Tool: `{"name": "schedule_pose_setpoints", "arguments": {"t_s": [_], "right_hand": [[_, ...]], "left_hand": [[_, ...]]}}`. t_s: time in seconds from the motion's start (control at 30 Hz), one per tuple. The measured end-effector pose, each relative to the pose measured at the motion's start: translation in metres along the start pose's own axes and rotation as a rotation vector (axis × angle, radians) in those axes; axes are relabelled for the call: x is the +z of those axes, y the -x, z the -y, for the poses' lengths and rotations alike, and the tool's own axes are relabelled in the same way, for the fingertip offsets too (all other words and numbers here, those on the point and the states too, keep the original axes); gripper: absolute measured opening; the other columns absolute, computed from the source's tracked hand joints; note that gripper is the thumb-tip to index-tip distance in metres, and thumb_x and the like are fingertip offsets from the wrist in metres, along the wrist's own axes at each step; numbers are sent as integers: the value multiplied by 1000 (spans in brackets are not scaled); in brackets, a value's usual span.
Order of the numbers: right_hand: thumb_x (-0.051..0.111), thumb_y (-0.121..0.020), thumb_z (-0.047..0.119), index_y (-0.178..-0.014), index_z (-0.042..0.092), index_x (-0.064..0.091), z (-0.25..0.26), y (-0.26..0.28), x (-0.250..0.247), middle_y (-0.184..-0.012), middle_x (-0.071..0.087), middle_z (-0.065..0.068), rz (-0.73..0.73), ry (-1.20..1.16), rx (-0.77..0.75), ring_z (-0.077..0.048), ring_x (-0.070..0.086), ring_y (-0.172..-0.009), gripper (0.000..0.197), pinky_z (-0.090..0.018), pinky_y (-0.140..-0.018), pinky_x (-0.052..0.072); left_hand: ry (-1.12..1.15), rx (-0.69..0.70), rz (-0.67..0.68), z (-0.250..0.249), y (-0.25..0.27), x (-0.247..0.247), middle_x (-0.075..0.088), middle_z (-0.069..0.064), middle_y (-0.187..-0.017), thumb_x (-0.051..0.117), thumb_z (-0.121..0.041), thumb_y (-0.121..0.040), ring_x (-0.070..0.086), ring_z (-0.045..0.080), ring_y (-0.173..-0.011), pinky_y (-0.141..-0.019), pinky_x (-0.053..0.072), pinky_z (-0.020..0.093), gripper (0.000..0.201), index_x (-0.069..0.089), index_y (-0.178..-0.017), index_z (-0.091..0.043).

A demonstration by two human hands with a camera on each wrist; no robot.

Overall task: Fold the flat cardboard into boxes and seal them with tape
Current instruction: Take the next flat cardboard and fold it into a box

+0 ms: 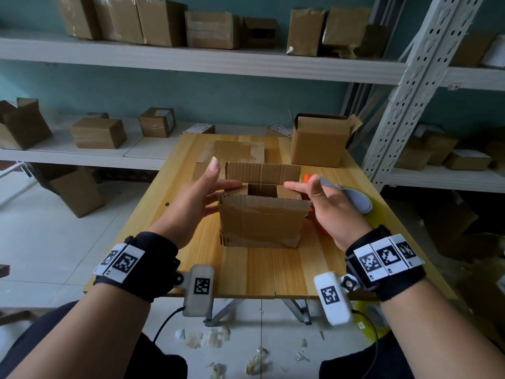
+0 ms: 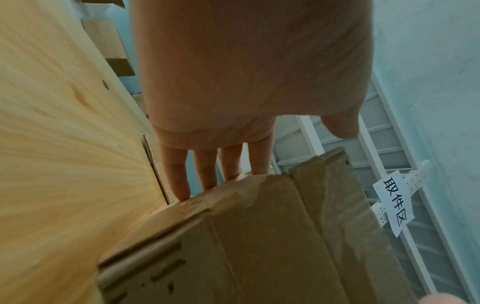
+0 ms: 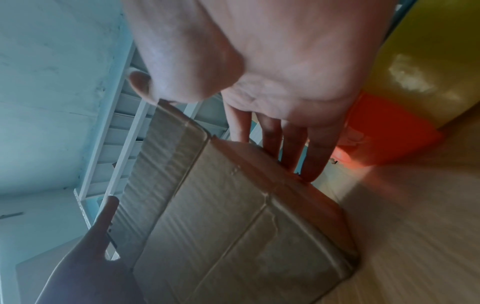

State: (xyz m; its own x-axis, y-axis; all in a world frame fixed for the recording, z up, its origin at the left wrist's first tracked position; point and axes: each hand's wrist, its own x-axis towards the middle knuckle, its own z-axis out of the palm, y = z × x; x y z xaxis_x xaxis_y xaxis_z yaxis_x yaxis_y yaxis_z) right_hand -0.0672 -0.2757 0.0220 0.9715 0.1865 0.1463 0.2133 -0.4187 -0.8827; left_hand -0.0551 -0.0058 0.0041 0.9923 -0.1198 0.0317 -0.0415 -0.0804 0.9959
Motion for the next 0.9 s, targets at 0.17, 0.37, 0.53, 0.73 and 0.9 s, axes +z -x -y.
{"name": "schedule_pose_setpoints", "arguments": {"t_s": [0.17,0.37,0.53,0.73,0.9], "right_hand": [[18,-55,111,-141,29,65,-9,-5,-3,-145,64,5,35,25,-54,-11,50,-141,127,-27,-110,30],[19,-51,112,-142,28,65,-6,-4,-1,-132,65,16,19,25,-52,-5,49,-136,132,-9,-99,27],[19,-50,112,-142,29,65,-5,-5,0,-129,63,19,9,36,-64,6,50,-128,132,-4,-93,25],[13,-53,108,-136,31,69,-6,-3,0,-128,60,20,-4,-19,-54,13,46,-124,127,-18,-110,22],[21,-42,113,-141,25,66,-7,-4,-1,-113,52,39,-8,-23,-67,43,38,-99,140,-4,-91,24]], "left_hand": [[-50,39,26,-5,5,6,77,-22,-116,54,-64,-92,69,0,-112,-113,46,38,53,76,-124,-27],[-73,91,15,-10,10,13,80,-11,-107,55,-57,-92,72,5,-100,-93,51,29,44,79,-113,-27],[-92,96,5,-8,8,12,79,-16,-107,59,-65,-95,72,2,-101,-86,51,21,45,78,-114,-29],[-88,84,-20,-6,5,11,80,-16,-109,58,-65,-94,72,2,-103,-92,50,27,43,79,-111,-32],[-78,83,-18,-5,4,10,80,-13,-112,57,-64,-89,72,4,-106,-93,50,28,47,79,-113,-30]]}}
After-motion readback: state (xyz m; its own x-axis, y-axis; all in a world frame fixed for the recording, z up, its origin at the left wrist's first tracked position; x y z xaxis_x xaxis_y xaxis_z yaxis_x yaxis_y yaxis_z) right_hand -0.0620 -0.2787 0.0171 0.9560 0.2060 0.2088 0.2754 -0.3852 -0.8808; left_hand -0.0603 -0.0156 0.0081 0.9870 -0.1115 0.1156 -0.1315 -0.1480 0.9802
